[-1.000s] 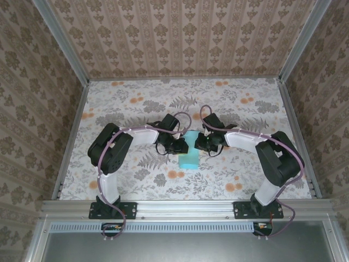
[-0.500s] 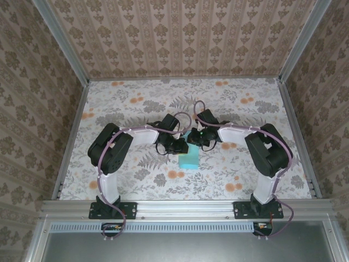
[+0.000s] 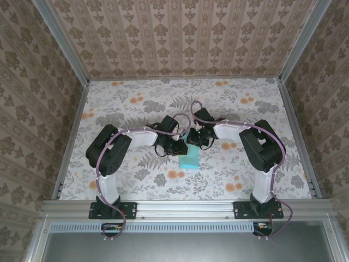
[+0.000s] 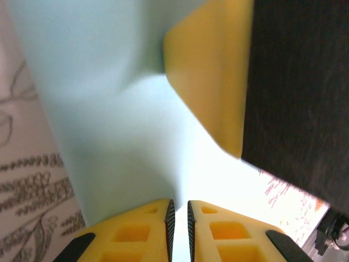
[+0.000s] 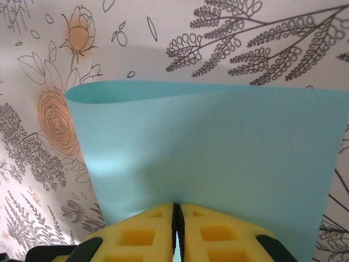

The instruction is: Fold a paper plane with a square sheet of paper (fold left side to right side)

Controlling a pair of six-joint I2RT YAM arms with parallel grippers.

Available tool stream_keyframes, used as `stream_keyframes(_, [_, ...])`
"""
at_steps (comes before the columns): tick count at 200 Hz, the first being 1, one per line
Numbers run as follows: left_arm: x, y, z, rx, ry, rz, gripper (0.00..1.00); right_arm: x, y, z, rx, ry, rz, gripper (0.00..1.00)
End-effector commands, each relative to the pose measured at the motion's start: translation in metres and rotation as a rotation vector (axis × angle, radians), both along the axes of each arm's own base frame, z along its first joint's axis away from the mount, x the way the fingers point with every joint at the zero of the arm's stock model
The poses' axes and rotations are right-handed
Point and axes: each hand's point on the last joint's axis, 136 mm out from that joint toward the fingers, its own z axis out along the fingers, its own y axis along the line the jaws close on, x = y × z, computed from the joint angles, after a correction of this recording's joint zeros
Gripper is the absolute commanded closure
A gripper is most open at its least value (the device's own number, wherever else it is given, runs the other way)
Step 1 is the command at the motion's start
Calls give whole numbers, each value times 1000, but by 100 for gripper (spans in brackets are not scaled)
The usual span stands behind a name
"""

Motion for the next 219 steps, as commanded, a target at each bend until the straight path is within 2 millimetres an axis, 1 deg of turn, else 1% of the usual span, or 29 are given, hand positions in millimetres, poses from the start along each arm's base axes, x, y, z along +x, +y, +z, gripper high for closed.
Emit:
stream_keyframes(1, [-35, 16, -5, 45, 91, -27, 82, -12, -18, -29, -110, 77, -5, 87])
stream_keyframes(26, [-55, 21, -3, 31, 115, -53, 82, -11, -19, -29, -117, 82, -4, 87])
stream_keyframes(56, [-76, 30, -6, 43, 137, -74, 82, -10, -21, -30, -121, 84, -4, 87])
stream_keyframes(72, [-84, 36, -8, 50, 147, -72, 82, -10, -21, -29, -121, 84, -4, 87])
stream_keyframes(106, [-92, 43, -8, 50, 153, -62, 82, -11, -21, -29, -121, 84, -2, 87])
stream_keyframes(125, [-86, 40, 2, 31, 131, -62, 82, -10, -20, -28, -115, 80, 1, 87])
stream_keyframes(133, [-85, 35, 13, -6, 135, -75, 82, -10, -20, -29, -115, 81, 2, 87])
stream_keyframes(163, [-56, 21, 57, -106, 37, -76, 79, -11, -20, -27, -116, 72, 10, 87])
stream_keyframes(175, [-44, 18, 68, -127, 10, -71, 78, -10, -20, -25, -113, 67, 11, 87])
stream_keyframes(188, [-32, 16, 69, -129, -6, -68, 78, -10, -19, -25, -113, 68, 12, 87])
stream_keyframes(199, [-26, 15, 62, -114, 1, -72, 78, -10, -19, -25, -110, 67, 14, 87])
stream_keyframes(219, [-17, 5, 52, -113, 4, -84, 79, -11, -19, -25, -109, 69, 16, 86])
